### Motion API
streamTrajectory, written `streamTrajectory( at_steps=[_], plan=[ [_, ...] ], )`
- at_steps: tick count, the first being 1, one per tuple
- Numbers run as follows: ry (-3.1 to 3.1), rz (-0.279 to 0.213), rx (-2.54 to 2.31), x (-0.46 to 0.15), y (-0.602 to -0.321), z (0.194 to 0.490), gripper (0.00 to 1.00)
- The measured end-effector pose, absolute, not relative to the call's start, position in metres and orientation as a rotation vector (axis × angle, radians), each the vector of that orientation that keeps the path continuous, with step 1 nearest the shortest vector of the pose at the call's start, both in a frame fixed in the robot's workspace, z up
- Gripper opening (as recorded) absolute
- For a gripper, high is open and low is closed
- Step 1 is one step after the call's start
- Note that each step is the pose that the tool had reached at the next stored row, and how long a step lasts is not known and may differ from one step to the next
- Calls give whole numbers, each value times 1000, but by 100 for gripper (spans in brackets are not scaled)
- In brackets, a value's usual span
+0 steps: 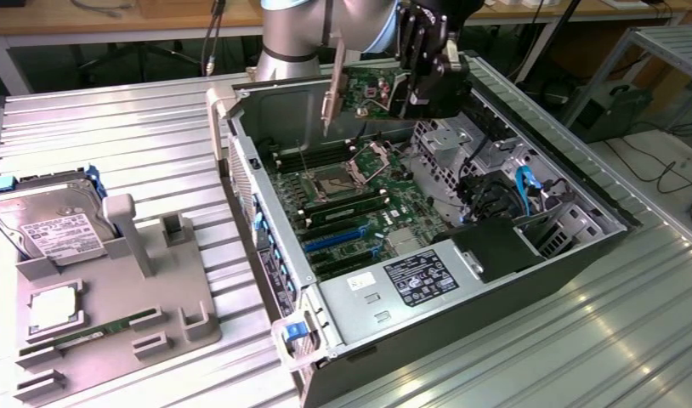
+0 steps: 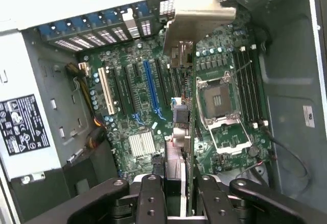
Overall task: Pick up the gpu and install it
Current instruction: 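Insert the gpu into the slot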
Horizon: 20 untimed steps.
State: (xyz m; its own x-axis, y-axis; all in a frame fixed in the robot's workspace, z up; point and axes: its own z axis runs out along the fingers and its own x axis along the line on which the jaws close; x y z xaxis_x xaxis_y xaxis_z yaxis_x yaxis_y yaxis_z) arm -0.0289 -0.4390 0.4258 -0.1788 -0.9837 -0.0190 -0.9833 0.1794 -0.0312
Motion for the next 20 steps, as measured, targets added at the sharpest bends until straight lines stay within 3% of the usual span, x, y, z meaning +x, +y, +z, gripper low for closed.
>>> streamTrajectory(
  at_steps=[20],
  plan=[
    [2243, -14, -2150, -29, -439, 416, 28]
  ],
)
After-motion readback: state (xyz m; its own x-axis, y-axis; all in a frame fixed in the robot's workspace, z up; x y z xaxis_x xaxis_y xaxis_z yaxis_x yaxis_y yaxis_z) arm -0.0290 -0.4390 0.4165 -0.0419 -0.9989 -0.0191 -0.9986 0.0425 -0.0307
